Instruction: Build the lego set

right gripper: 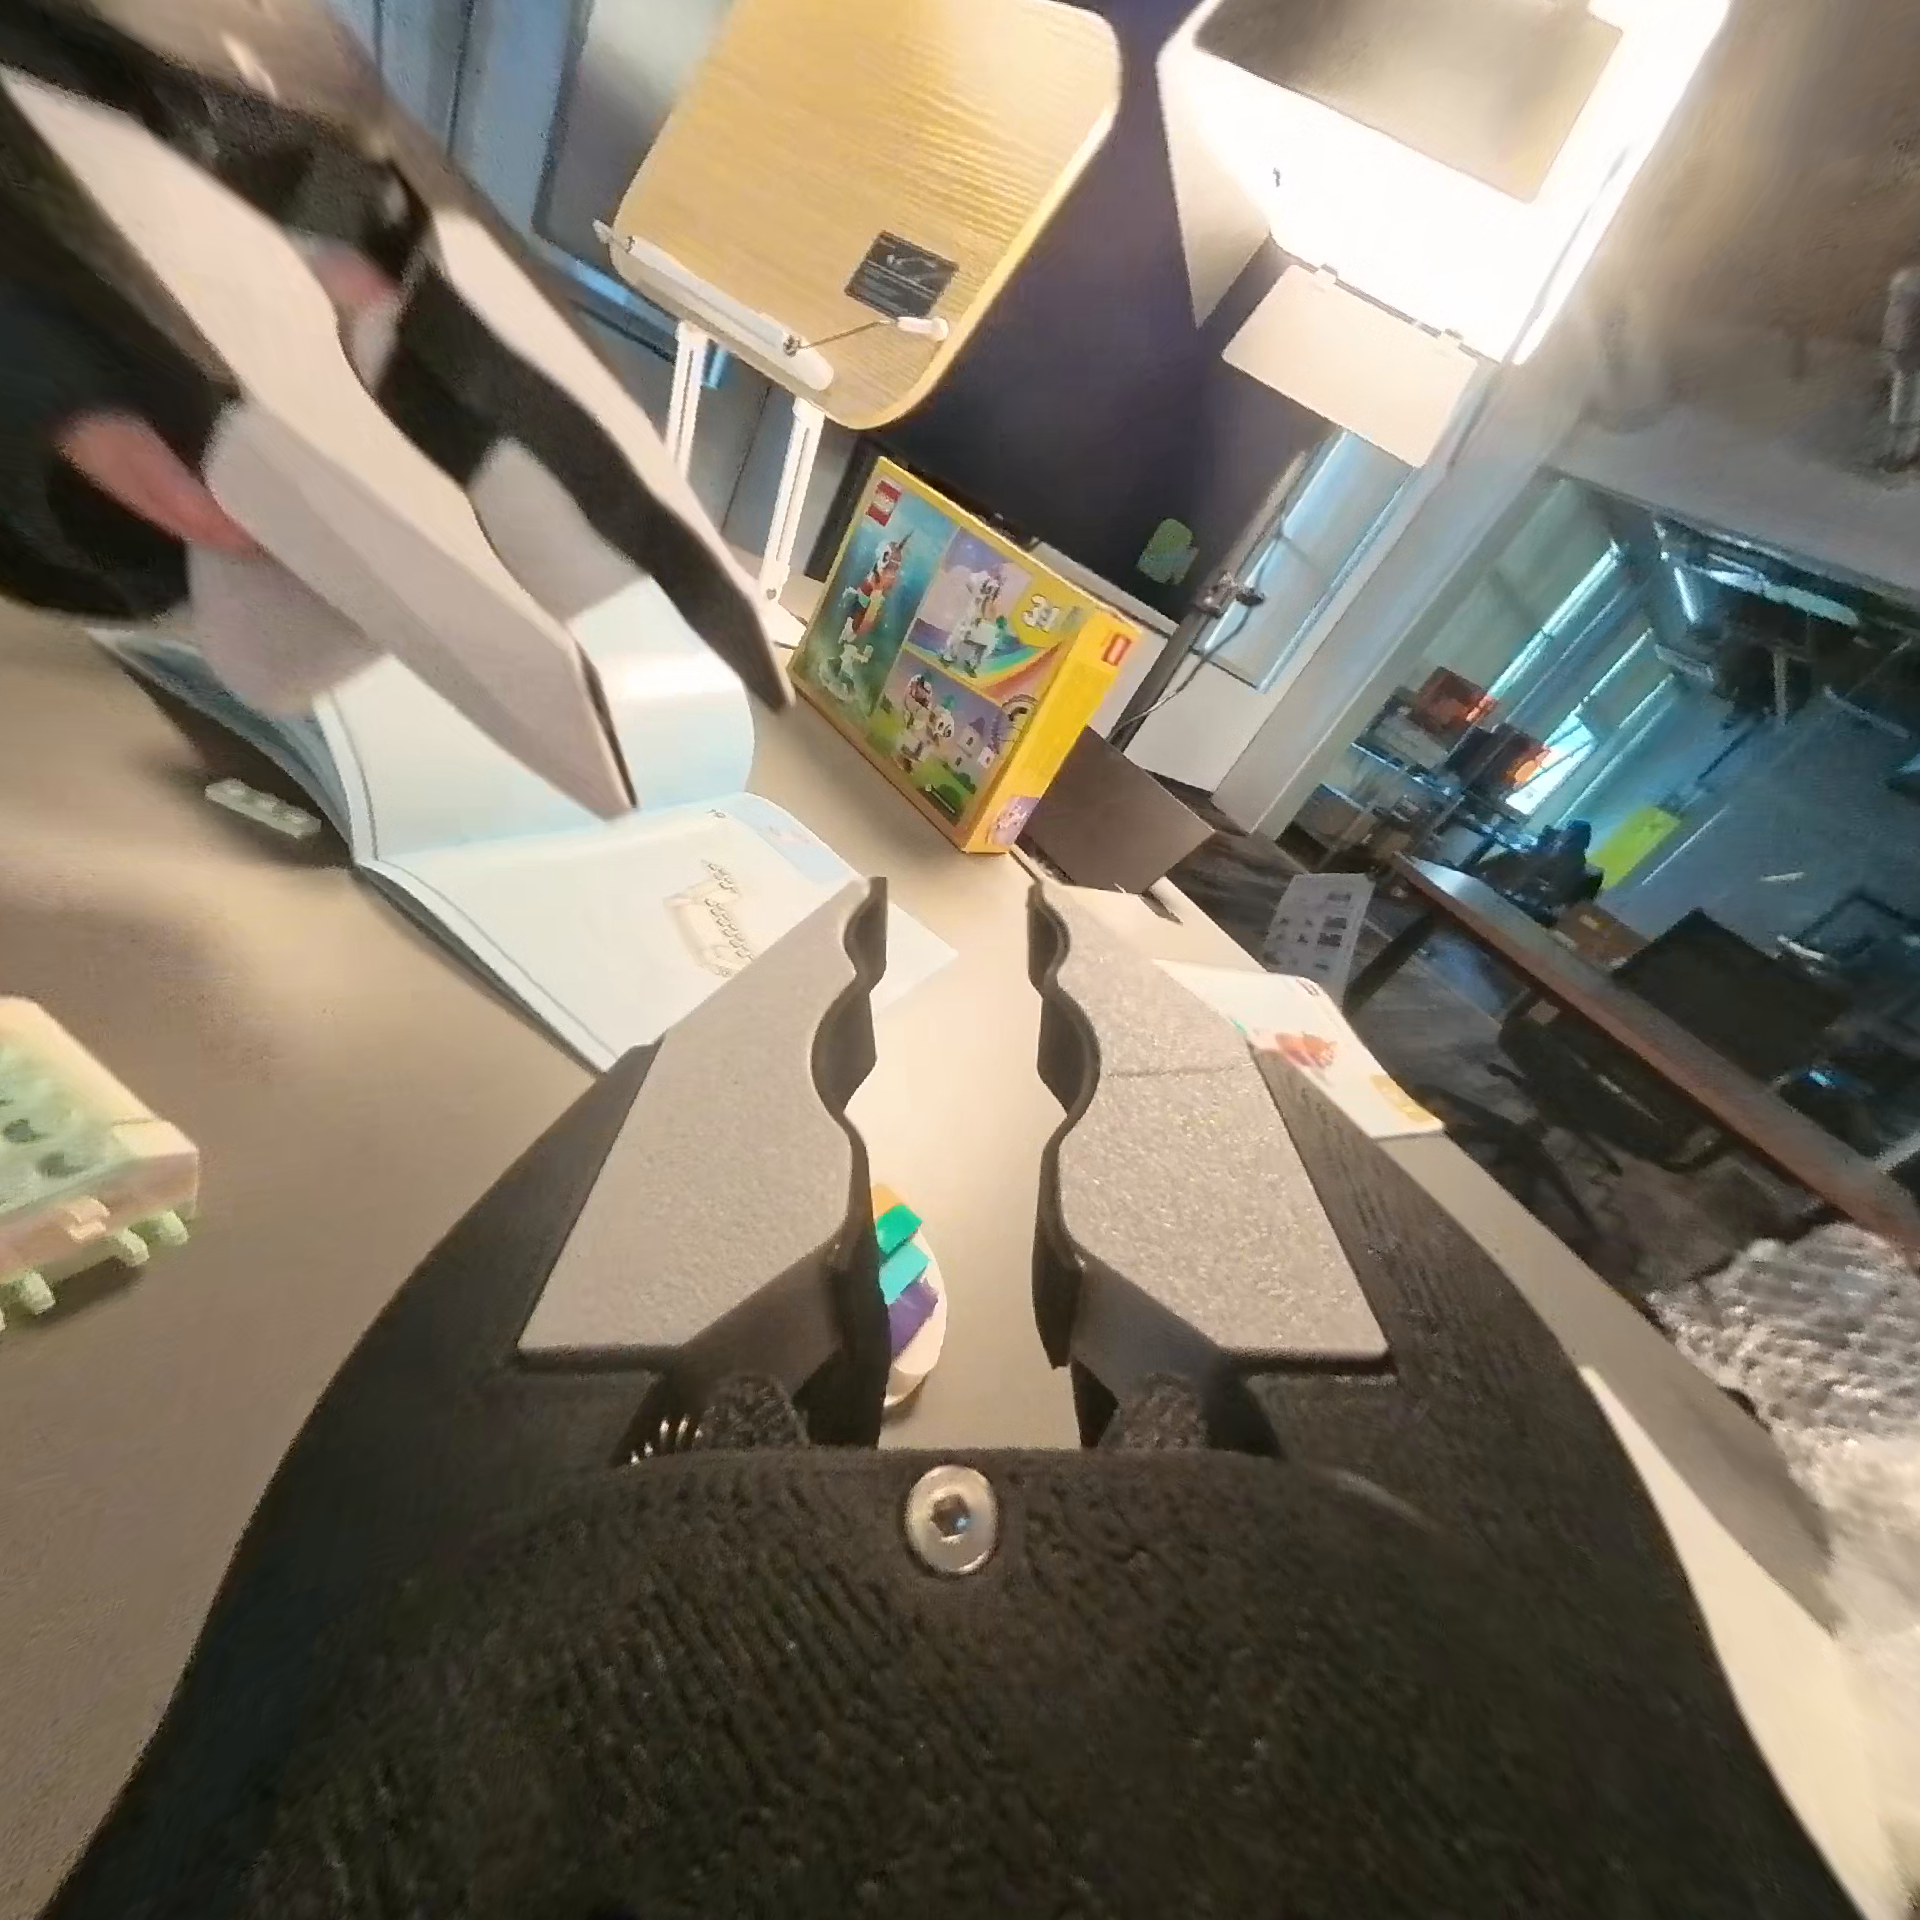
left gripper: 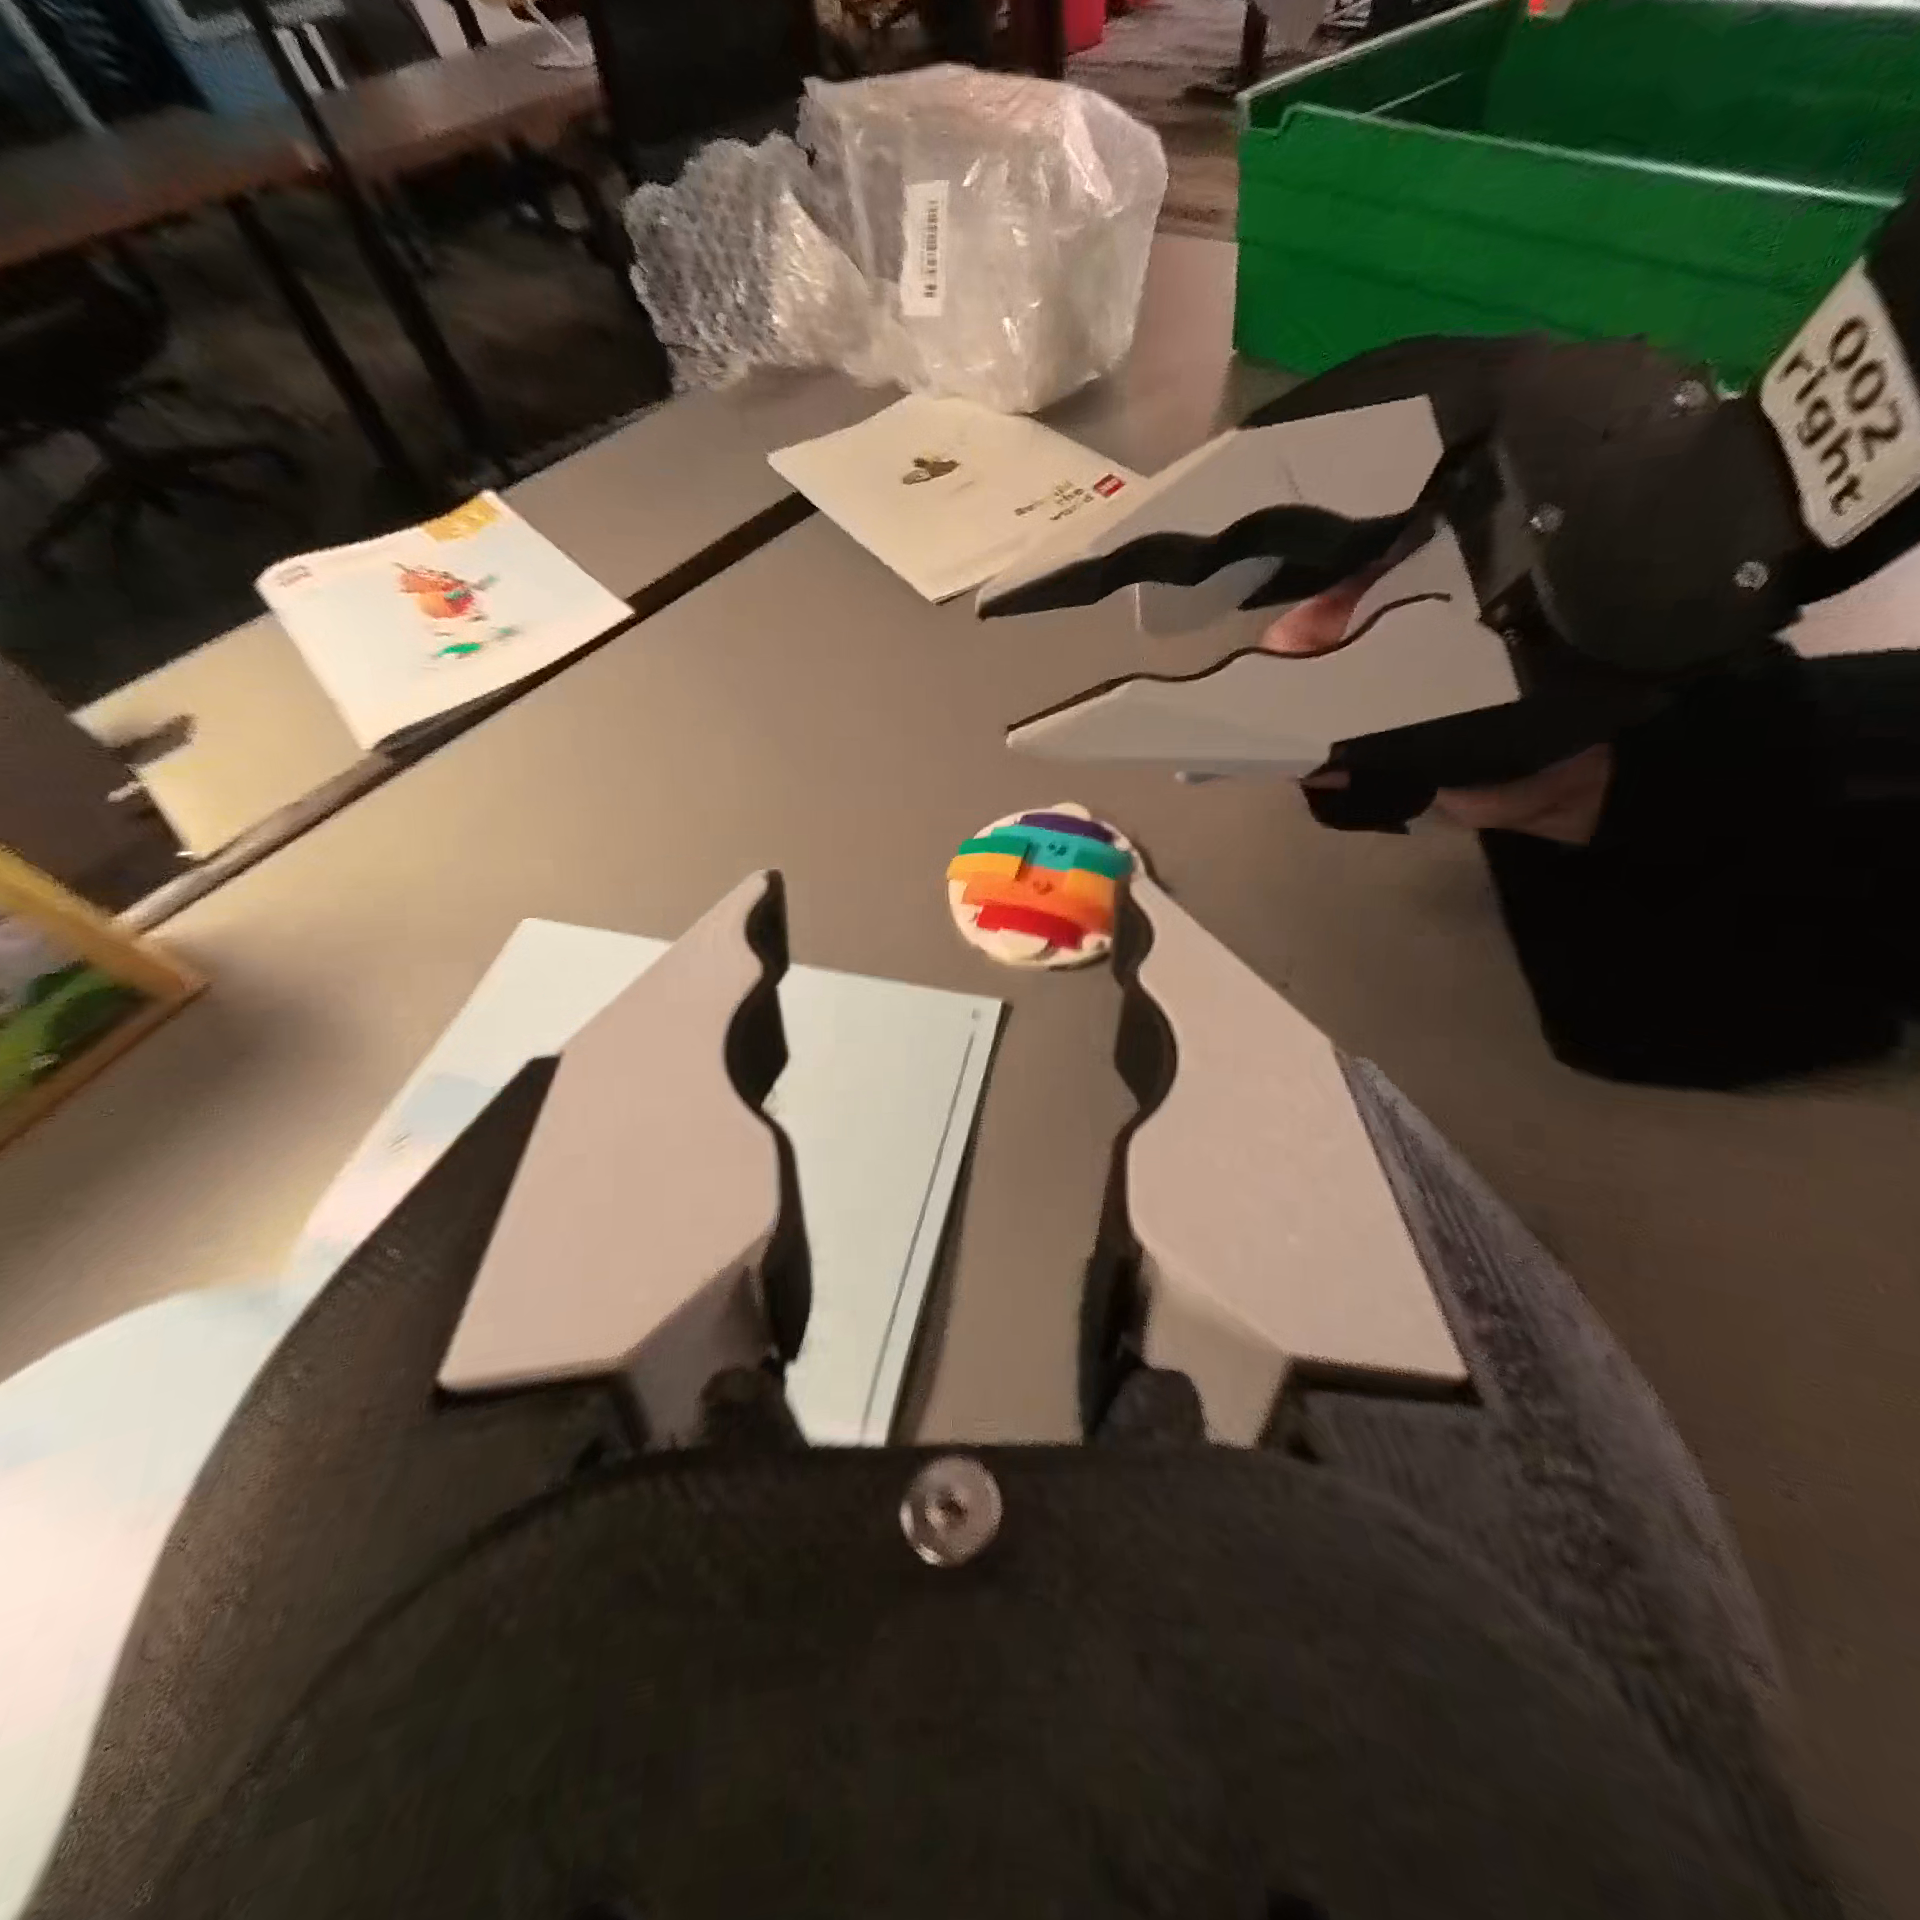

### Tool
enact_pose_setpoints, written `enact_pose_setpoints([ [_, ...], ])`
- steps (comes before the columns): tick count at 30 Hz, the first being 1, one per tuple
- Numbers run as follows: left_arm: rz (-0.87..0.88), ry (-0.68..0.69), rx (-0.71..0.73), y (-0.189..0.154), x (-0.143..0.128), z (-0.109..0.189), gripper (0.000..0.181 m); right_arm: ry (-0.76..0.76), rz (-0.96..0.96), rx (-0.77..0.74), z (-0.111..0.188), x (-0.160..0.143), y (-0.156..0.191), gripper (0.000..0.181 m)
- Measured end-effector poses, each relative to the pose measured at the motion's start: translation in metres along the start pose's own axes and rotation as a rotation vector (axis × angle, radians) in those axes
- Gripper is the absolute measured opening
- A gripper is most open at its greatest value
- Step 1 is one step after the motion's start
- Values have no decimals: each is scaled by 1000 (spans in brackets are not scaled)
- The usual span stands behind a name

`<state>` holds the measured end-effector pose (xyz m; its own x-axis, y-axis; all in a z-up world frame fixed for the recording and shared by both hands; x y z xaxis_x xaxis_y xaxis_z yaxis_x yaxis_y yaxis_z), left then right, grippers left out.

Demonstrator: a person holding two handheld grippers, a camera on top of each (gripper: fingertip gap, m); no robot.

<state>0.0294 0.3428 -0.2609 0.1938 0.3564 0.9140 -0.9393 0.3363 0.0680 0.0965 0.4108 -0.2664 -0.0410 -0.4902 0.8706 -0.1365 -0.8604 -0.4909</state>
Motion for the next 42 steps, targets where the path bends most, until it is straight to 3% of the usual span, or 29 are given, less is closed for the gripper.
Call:
enact_pose_setpoints([
  [7, -133, 110, 106, 16, -25, -35, 56, 0, -51, -7, 1, -2, -6, 25],
  [11, -142, 125, 61, 15, -35, -38, 51, 13, -31, -6, 0, -3, -4, 24],
  [17, -165, 129, -38, 11, -47, -40, 59, 17, -52, -6, 0, -5, -6, 23],
  [21, -192, 119, 0, 17, -50, -36, 55, 16, -30, -22, 1, -5, -7, 22],
  [27, -116, 35, -10, 28, -44, -25, 58, 7, 33, -135, 9, -6, -19, 24],
  [30, -74, 4, 15, 37, -43, -21, 69, -4, -9, -182, 12, -7, -28, 25],
  [33, -43, -70, 60, 46, -37, -16, 67, 35, -91, -288, 19, -16, -48, 27],
  [38, -14, -96, 20, 45, -35, -13, 66, -11, -62, -483, 39, -12, -66, 24],
  [42, 41, -83, -53, 43, -37, -13, 68, -38, -75, -494, 47, -11, -68, 23],
])
Point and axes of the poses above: each gripper's, where its closed fingertips meet, z back along the fingers, x out of its top, y = z × x across the jaws, the point moved 4 cm from there along z, back along the fingers, and after that the axes turned 2 degrees about z, right-handed, at the moved point
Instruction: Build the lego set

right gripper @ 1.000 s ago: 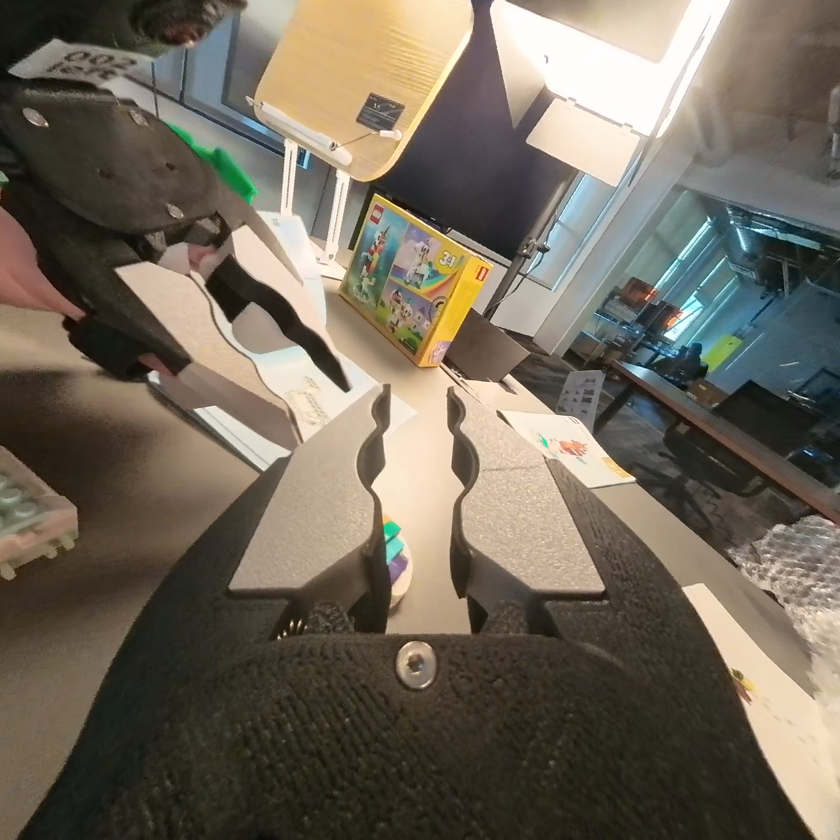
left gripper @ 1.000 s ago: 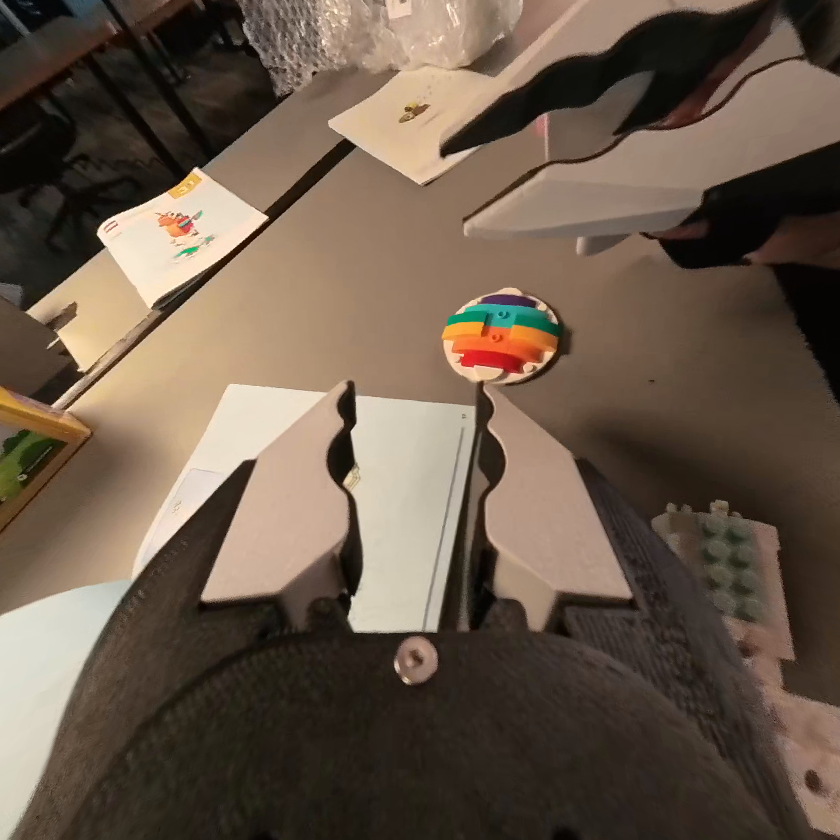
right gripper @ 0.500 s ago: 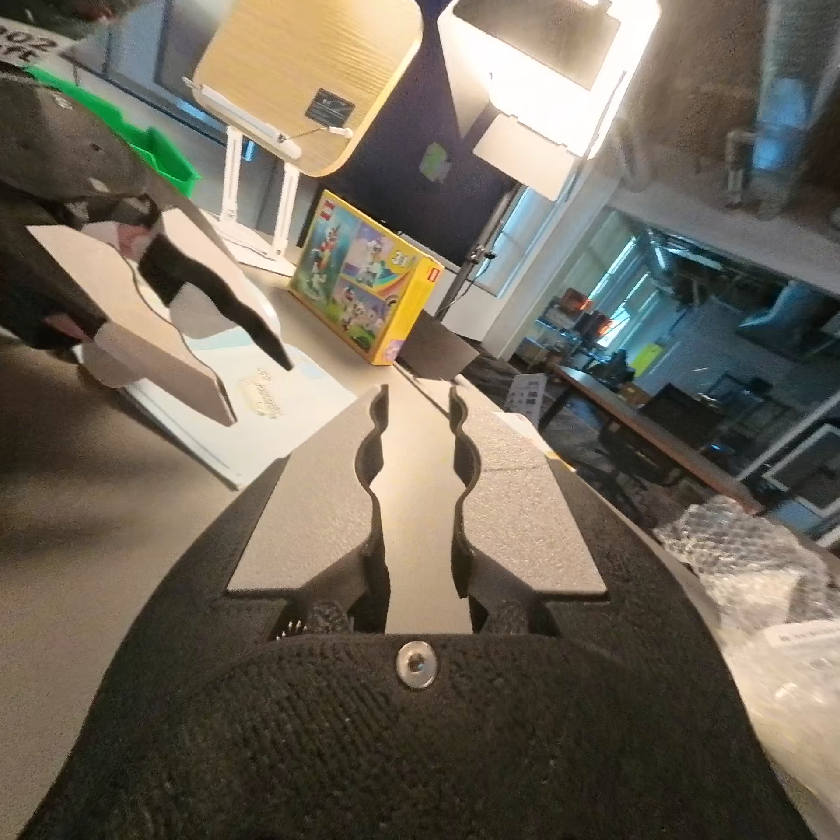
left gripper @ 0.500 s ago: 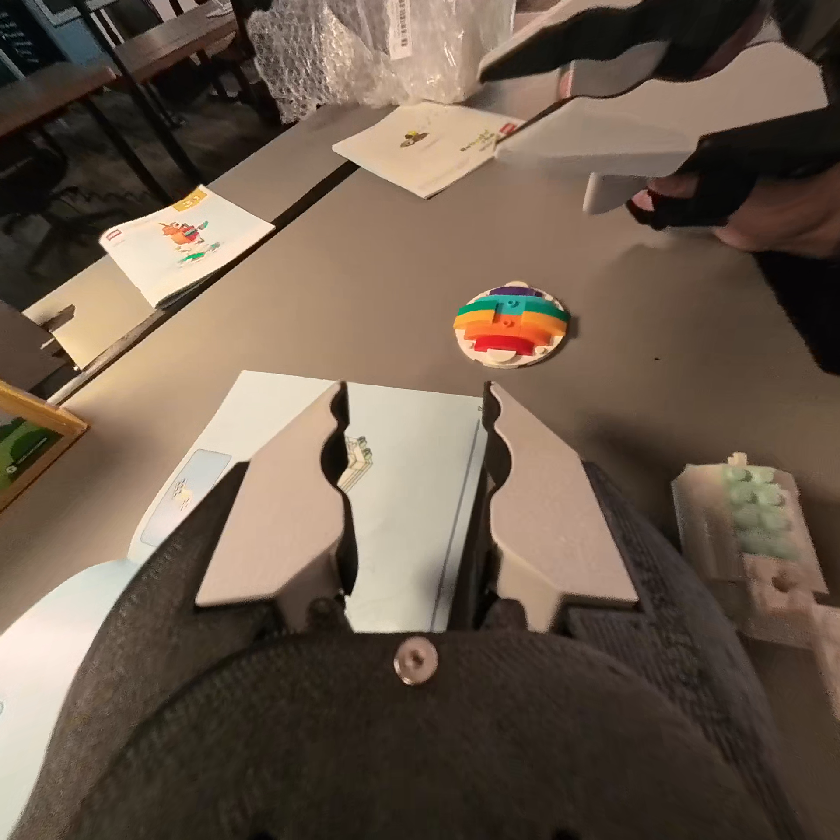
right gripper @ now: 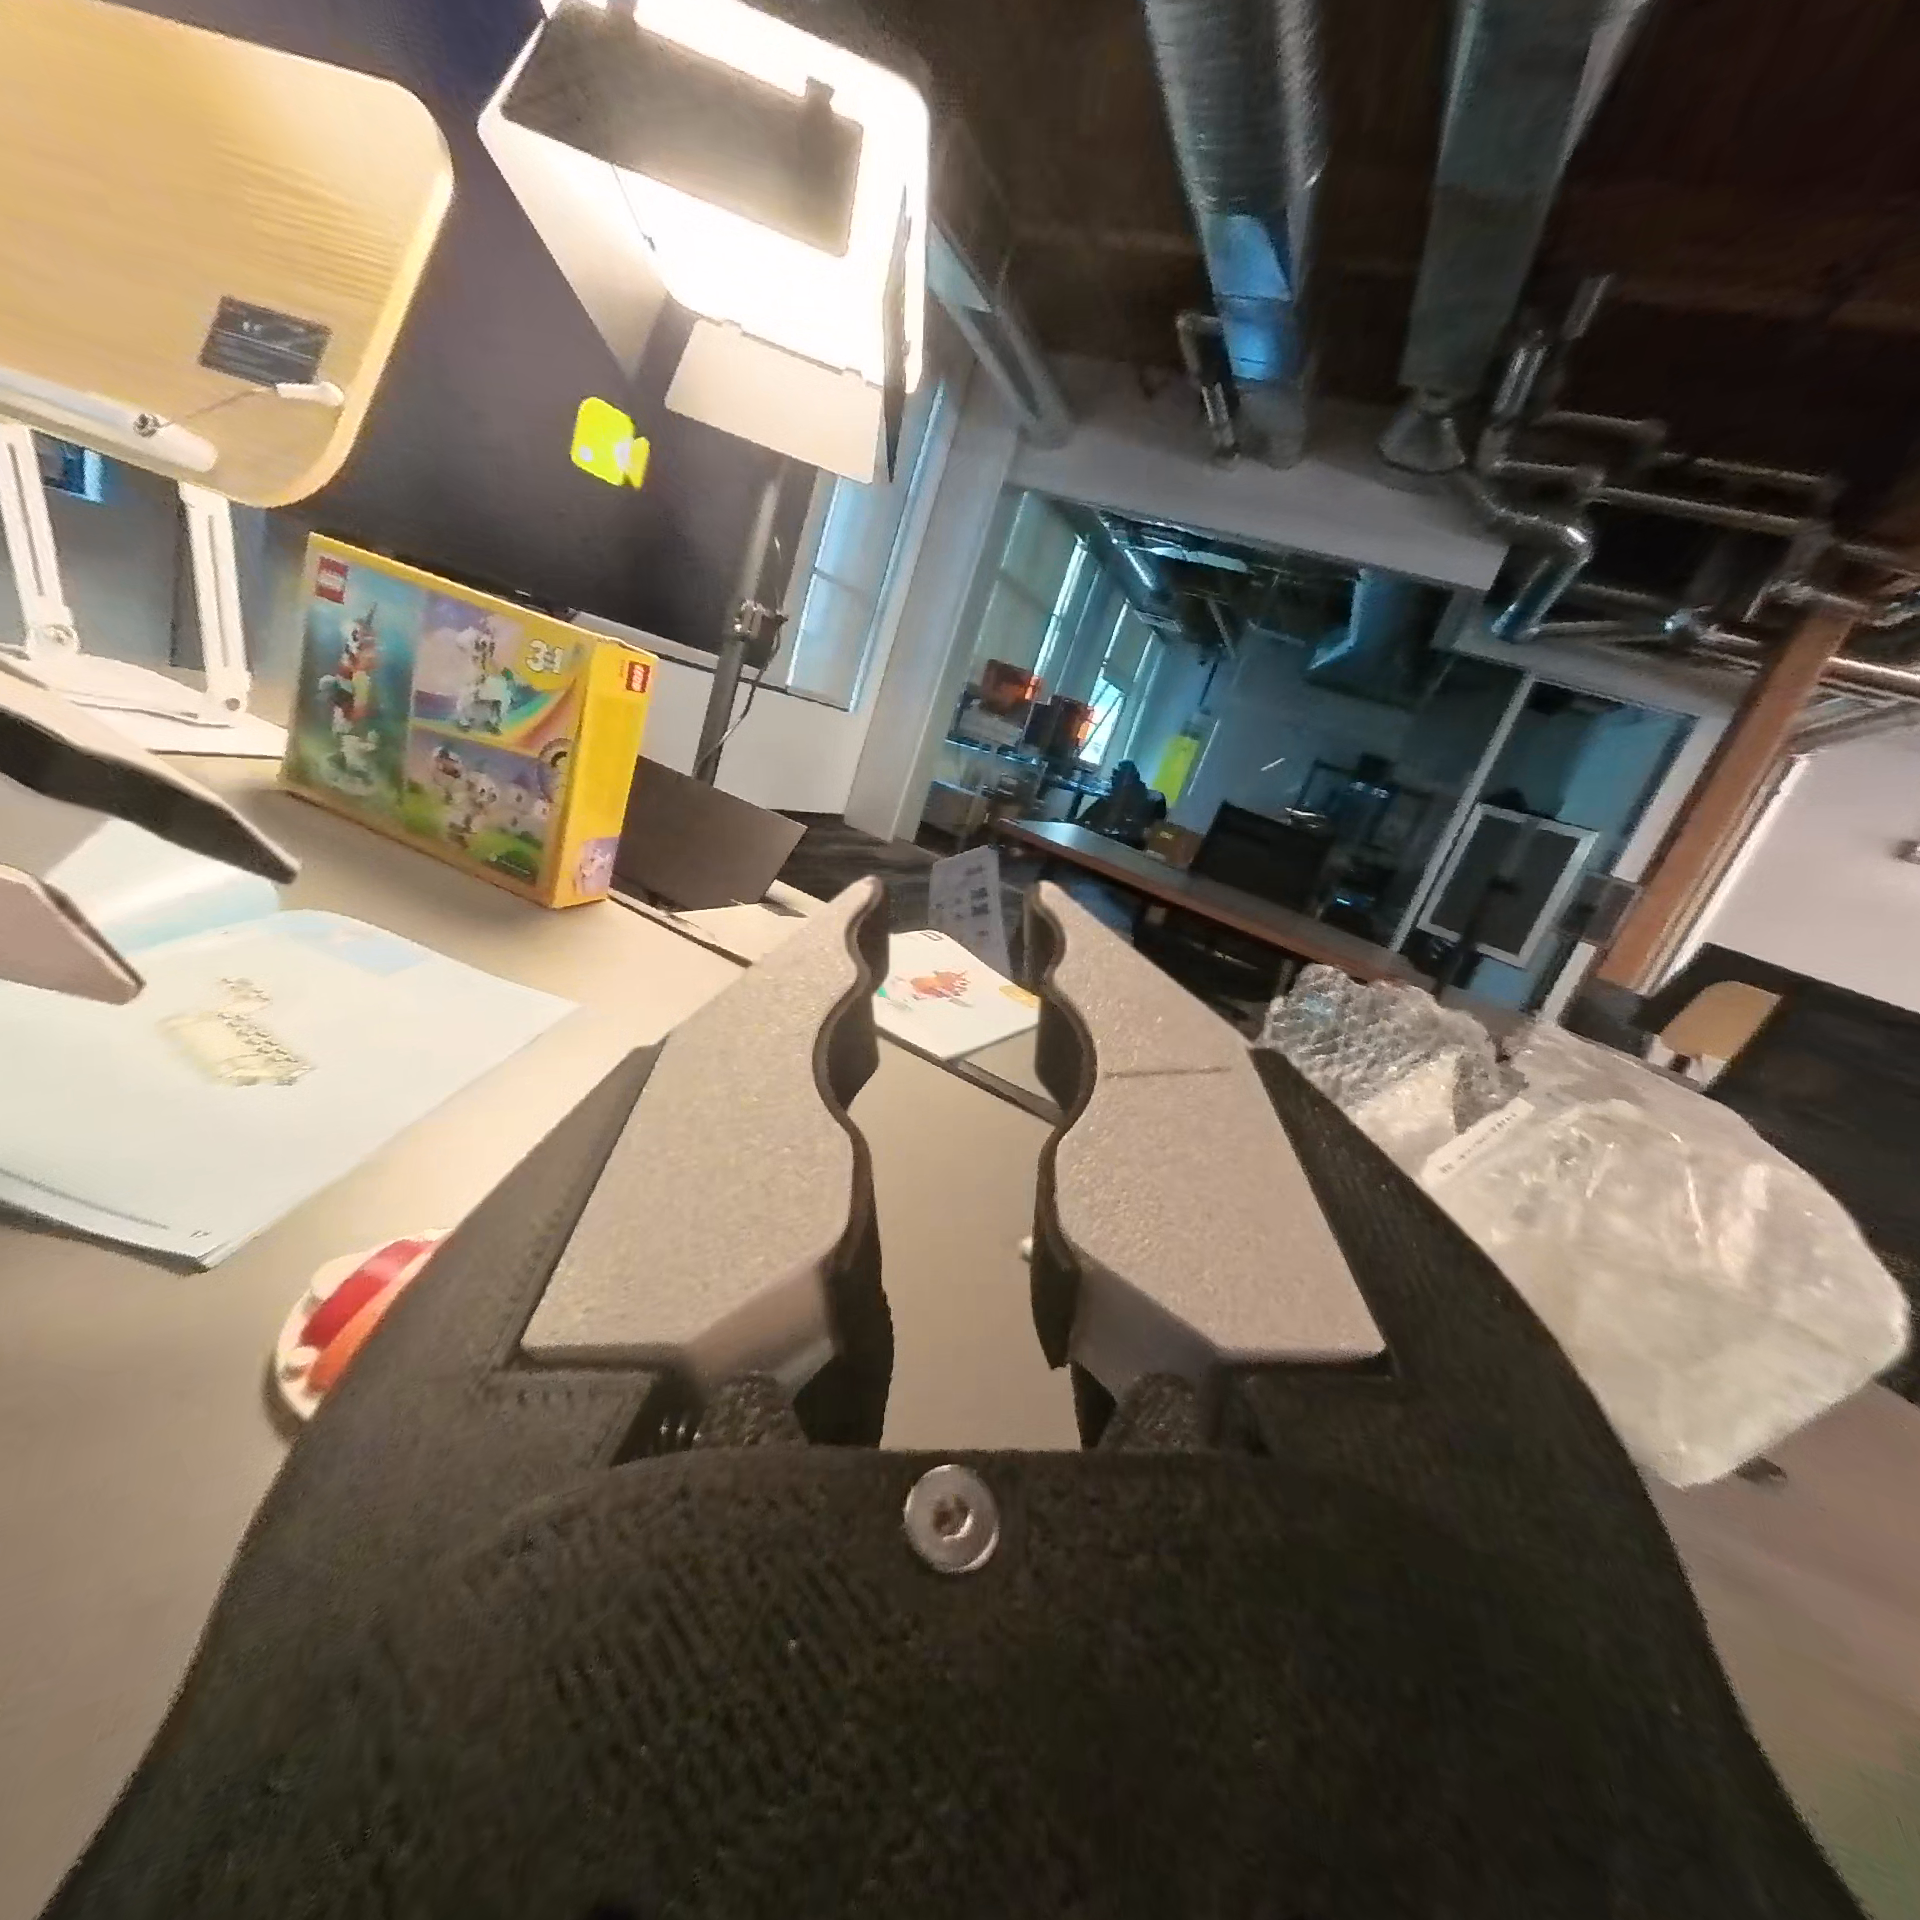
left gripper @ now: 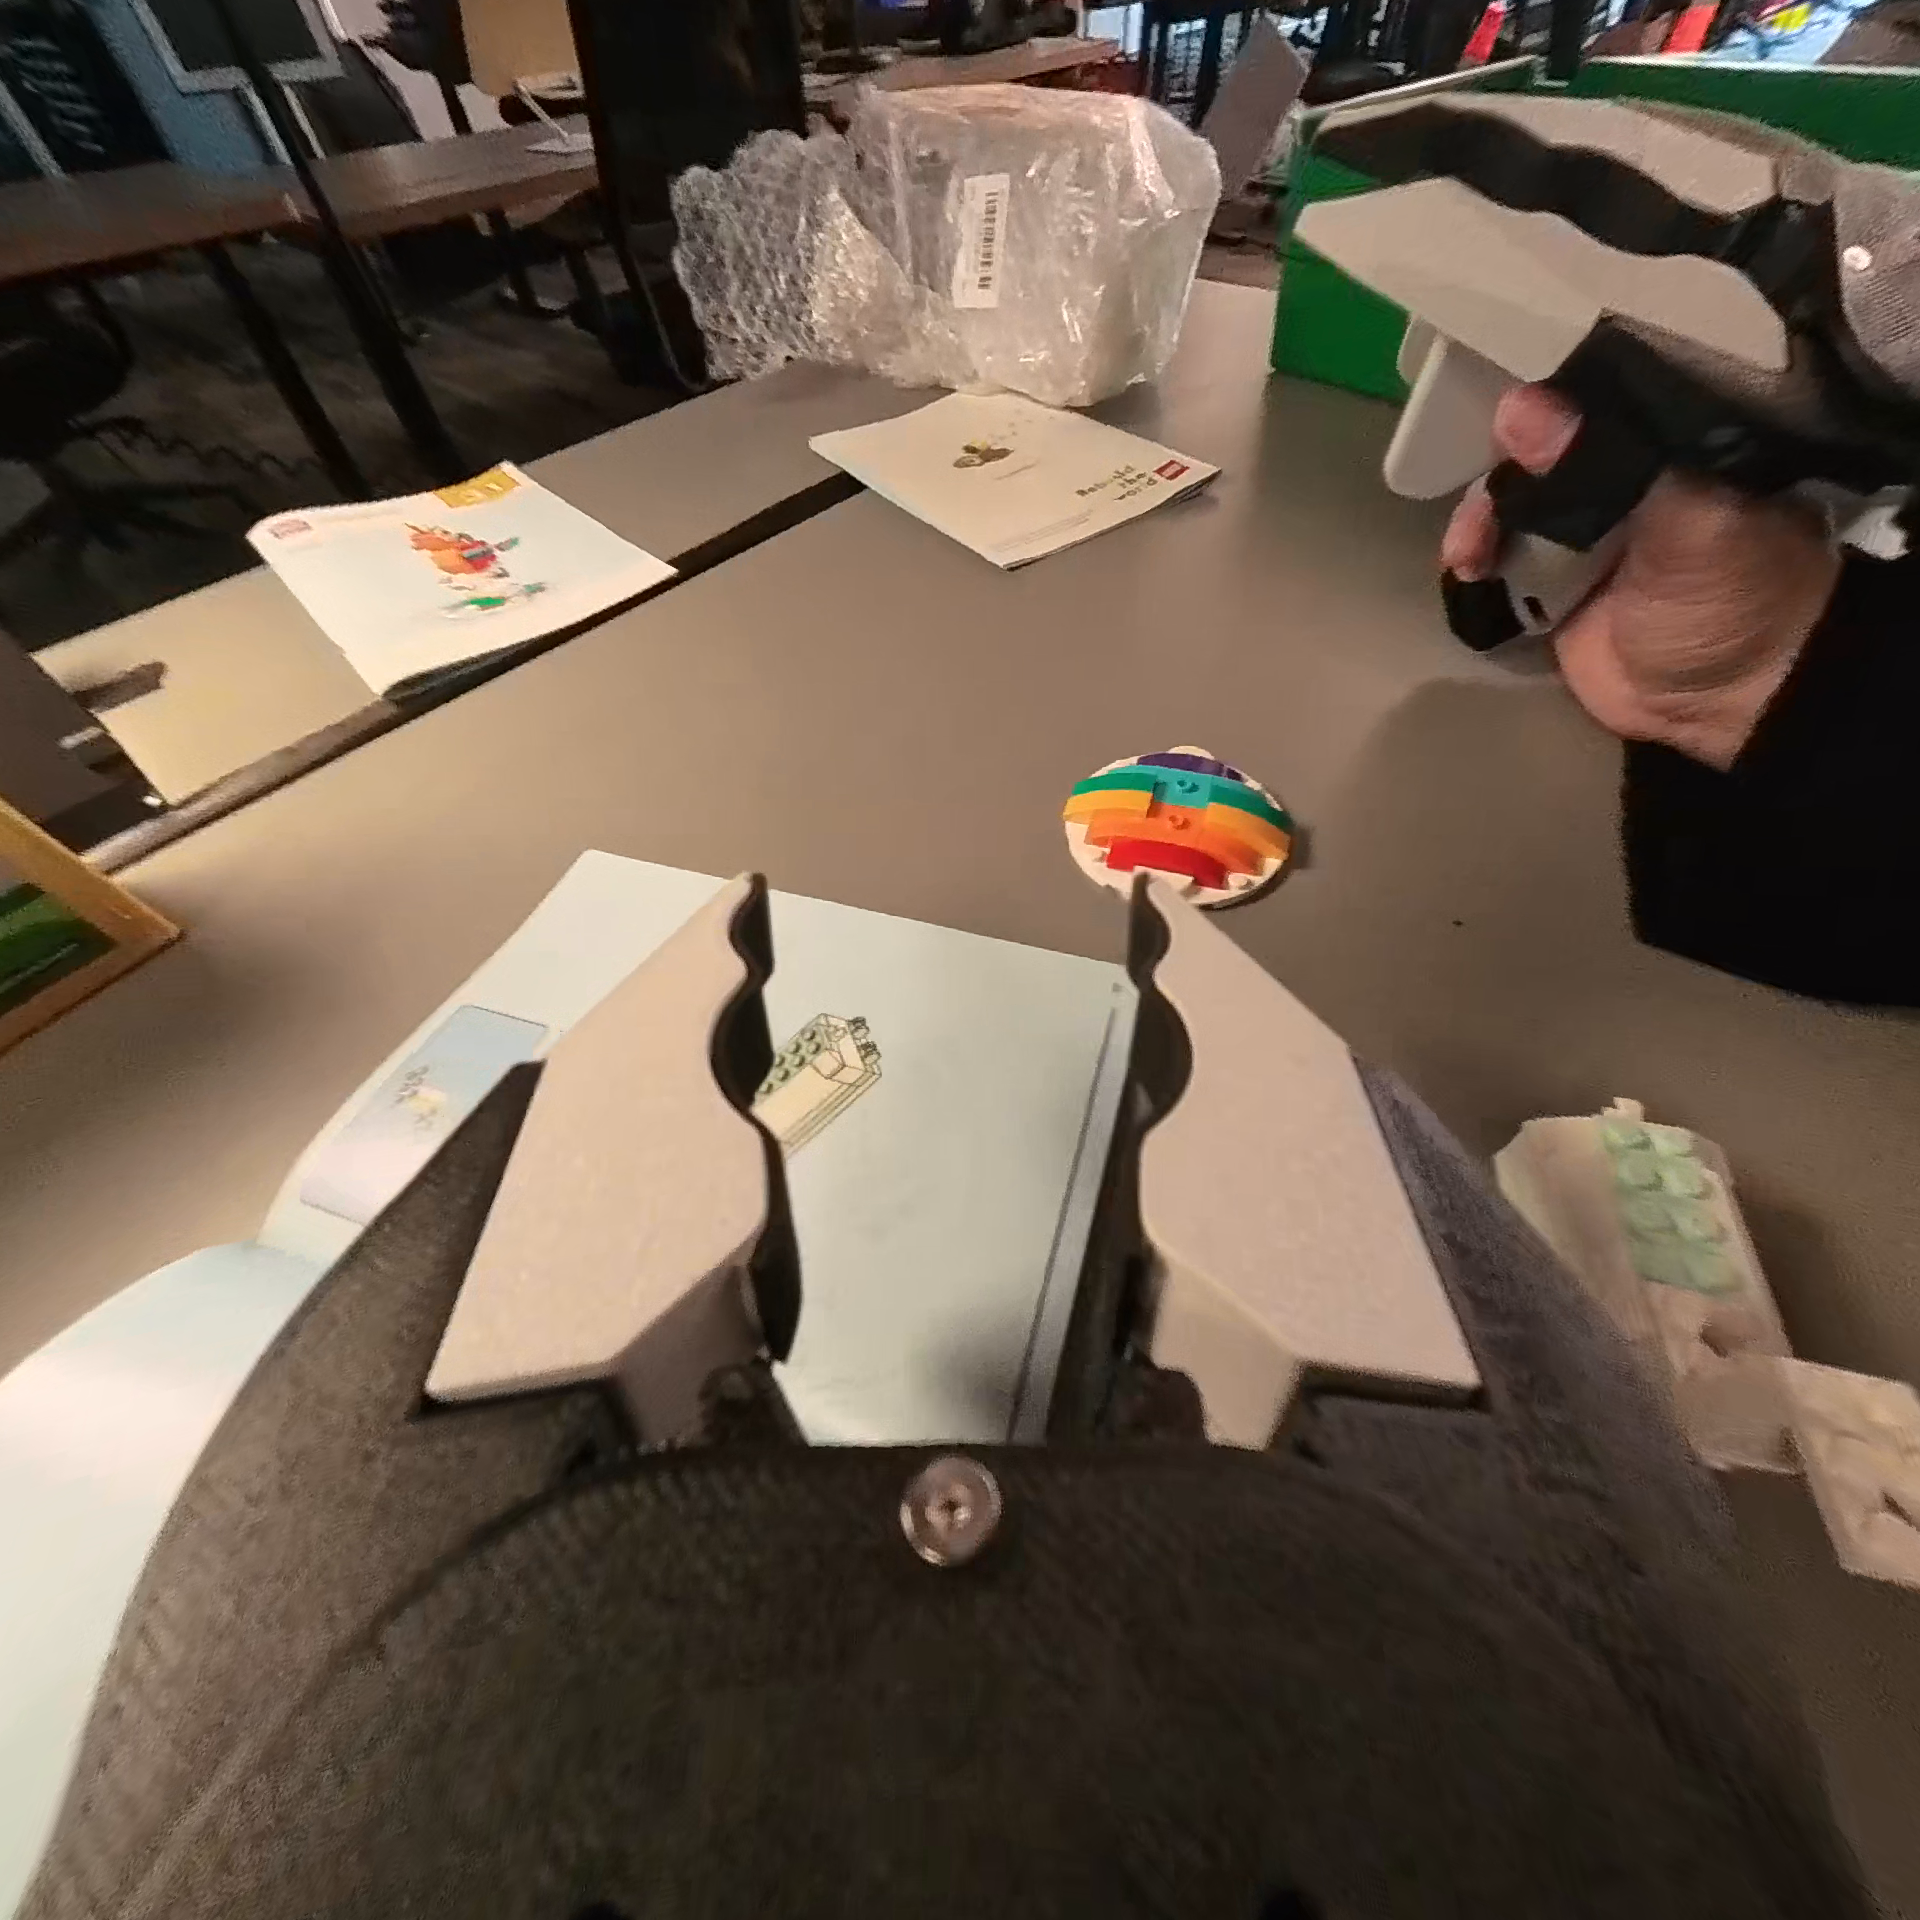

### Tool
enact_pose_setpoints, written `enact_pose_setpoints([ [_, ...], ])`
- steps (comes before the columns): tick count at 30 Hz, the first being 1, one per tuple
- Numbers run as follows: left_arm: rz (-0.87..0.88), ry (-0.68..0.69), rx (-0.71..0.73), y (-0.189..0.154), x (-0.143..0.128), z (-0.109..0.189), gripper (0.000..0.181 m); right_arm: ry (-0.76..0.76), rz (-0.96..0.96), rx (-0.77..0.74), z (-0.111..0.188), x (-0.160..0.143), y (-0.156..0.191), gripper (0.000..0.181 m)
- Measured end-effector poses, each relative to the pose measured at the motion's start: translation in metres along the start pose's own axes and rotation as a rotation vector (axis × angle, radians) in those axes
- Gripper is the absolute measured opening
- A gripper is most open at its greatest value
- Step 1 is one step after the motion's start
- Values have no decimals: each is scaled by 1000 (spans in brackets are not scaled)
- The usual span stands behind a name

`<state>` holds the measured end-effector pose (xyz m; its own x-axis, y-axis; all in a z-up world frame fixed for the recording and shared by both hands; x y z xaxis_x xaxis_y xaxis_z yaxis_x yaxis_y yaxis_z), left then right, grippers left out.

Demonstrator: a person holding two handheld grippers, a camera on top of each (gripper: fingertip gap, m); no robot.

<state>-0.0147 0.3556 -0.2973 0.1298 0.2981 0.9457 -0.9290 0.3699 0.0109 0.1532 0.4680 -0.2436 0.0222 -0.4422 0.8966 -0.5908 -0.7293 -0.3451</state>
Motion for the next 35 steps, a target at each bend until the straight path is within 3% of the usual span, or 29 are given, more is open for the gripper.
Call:
enact_pose_setpoints([
  [6, 141, 98, -112, 3, -12, -1, 65, 4, -35, 51, -10, -4, 4, 26],
  [11, 127, 120, -127, 1, -14, -2, 63, 30, 47, 64, -16, -7, 11, 32],
  [17, -66, 314, -77, -9, -34, -13, 55, 42, 130, 111, -17, -8, 23, 29],
  [24, -270, 330, -41, -18, -37, -15, 48, 48, 136, 119, -18, -9, 25, 24],
  [35, -199, 374, -196, -26, -42, -15, 2, 64, 145, 129, -19, -12, 27, 24],
])
Point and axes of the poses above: each gripper's, where its closed fingertips meet, z back along the fingers, x out of its top, y = z × x across the jaws, the point moved 4 cm from there along z, back along the fingers, and after that the axes turned 2 degrees about z, right-handed, at the moved point
